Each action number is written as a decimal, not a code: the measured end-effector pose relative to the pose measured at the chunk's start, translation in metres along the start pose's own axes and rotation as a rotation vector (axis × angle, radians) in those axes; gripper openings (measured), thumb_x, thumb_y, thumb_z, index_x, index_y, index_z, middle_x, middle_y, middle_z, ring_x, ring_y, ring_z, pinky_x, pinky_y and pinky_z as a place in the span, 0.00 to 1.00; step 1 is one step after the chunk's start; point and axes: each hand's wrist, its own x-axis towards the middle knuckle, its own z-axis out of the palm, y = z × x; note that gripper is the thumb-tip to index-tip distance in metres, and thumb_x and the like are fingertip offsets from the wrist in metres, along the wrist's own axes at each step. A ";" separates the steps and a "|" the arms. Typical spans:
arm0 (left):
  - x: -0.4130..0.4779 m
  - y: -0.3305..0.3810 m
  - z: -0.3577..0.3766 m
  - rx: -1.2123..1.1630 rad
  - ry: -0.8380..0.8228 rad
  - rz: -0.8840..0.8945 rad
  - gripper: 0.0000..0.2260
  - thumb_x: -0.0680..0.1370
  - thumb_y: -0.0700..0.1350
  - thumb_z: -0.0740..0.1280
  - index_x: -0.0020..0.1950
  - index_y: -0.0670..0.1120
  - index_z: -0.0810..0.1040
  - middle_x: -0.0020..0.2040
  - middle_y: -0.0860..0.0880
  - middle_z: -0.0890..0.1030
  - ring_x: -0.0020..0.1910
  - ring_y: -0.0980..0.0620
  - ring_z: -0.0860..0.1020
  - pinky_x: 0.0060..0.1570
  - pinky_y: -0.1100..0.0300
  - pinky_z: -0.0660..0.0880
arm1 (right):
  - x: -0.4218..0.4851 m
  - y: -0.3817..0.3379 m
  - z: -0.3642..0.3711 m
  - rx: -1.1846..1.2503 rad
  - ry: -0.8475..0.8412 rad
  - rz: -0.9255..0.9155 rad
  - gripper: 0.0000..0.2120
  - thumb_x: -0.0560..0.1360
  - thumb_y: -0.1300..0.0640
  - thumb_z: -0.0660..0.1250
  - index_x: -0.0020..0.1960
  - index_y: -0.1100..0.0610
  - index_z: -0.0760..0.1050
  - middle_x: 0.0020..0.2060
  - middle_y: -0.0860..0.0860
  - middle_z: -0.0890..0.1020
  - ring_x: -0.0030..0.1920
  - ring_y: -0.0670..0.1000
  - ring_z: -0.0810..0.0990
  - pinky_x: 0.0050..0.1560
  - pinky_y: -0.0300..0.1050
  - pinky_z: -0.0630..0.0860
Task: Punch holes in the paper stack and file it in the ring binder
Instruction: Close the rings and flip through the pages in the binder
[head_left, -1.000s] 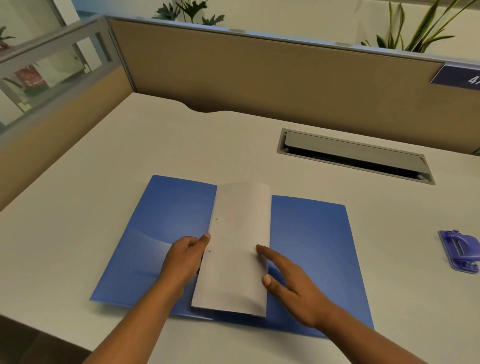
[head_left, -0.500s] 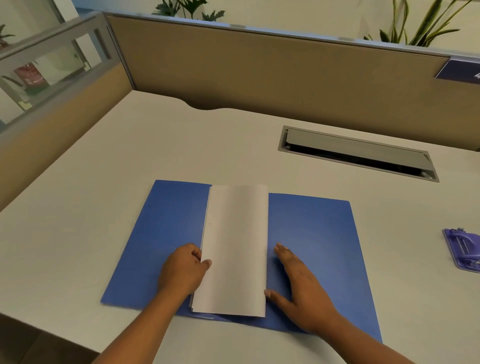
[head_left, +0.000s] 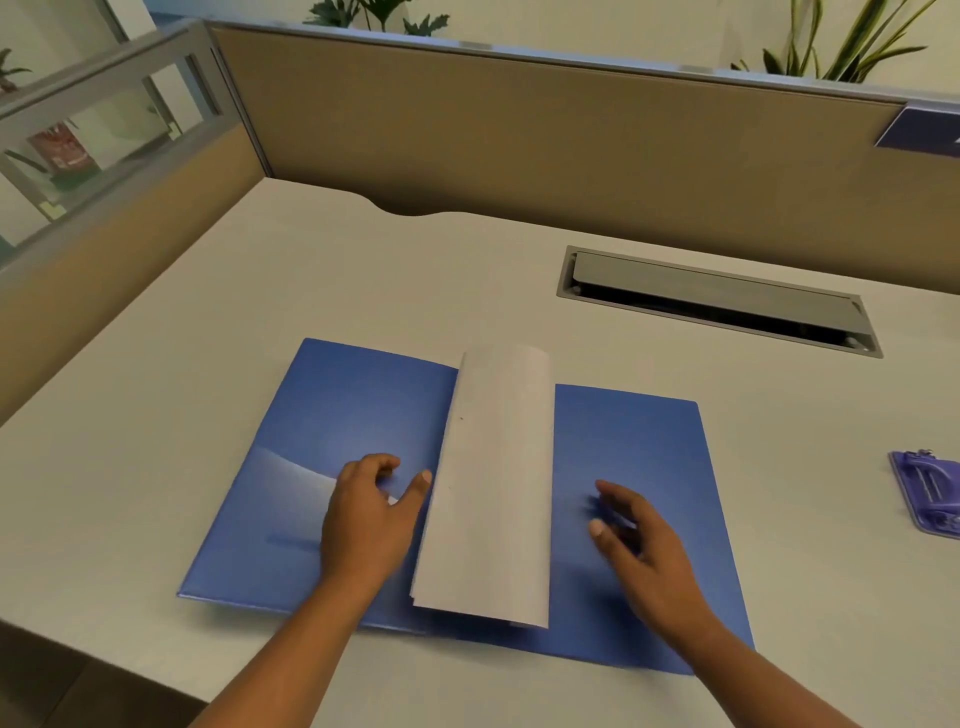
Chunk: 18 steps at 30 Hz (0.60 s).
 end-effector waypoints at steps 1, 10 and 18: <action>0.001 0.002 -0.004 -0.011 0.046 0.026 0.15 0.72 0.53 0.73 0.56 0.50 0.77 0.55 0.52 0.76 0.52 0.50 0.77 0.49 0.54 0.76 | 0.000 -0.001 -0.006 0.048 0.061 0.023 0.19 0.74 0.47 0.66 0.64 0.48 0.75 0.61 0.44 0.80 0.60 0.39 0.78 0.60 0.38 0.75; 0.054 -0.041 -0.116 0.300 0.019 -0.409 0.35 0.71 0.64 0.70 0.69 0.43 0.69 0.68 0.40 0.73 0.65 0.37 0.72 0.61 0.42 0.69 | -0.020 0.034 -0.060 -0.074 0.406 0.282 0.16 0.78 0.50 0.65 0.64 0.55 0.75 0.60 0.53 0.80 0.61 0.57 0.78 0.59 0.52 0.73; 0.032 0.033 -0.150 -0.244 -0.176 -0.180 0.05 0.77 0.43 0.68 0.51 0.47 0.83 0.47 0.46 0.86 0.43 0.43 0.85 0.51 0.48 0.78 | -0.026 0.038 -0.073 0.041 0.440 0.316 0.19 0.78 0.50 0.66 0.67 0.56 0.72 0.62 0.53 0.78 0.57 0.52 0.75 0.61 0.50 0.70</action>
